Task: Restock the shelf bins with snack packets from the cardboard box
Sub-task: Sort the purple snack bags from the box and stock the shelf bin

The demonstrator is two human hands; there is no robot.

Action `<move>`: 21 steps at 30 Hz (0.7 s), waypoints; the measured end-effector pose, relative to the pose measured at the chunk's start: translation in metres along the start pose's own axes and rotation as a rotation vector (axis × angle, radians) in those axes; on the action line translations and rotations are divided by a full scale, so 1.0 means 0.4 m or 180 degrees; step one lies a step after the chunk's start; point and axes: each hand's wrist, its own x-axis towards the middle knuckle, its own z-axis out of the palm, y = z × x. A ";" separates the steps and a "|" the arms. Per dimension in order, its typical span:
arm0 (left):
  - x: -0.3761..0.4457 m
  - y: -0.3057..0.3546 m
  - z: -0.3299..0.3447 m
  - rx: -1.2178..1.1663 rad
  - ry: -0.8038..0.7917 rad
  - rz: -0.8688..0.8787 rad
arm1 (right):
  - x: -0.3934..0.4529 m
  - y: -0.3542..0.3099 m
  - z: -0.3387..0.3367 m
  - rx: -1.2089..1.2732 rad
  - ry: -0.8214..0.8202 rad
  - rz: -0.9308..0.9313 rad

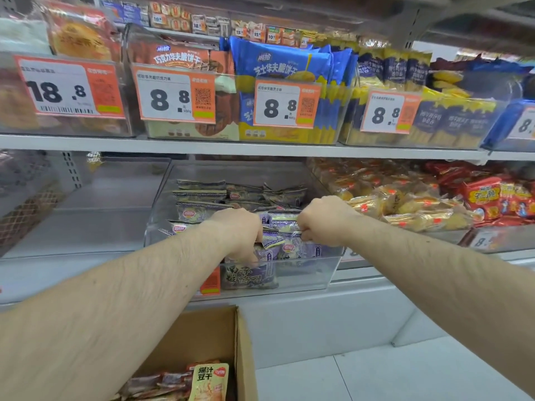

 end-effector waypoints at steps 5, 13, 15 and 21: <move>0.022 0.016 -0.007 0.0129 -0.0294 -0.0061 | -0.015 -0.004 0.038 -0.0460 0.0528 -0.0279; 0.024 0.016 -0.015 0.0209 -0.0605 -0.0095 | 0.000 0.020 0.015 -0.0134 0.0454 -0.0040; 0.018 0.010 -0.017 0.0196 -0.0658 -0.0092 | 0.019 0.024 -0.003 0.0107 0.0260 0.0002; 0.030 0.013 -0.005 0.0257 -0.0641 -0.0319 | 0.043 0.010 -0.029 0.0715 -0.0126 0.0411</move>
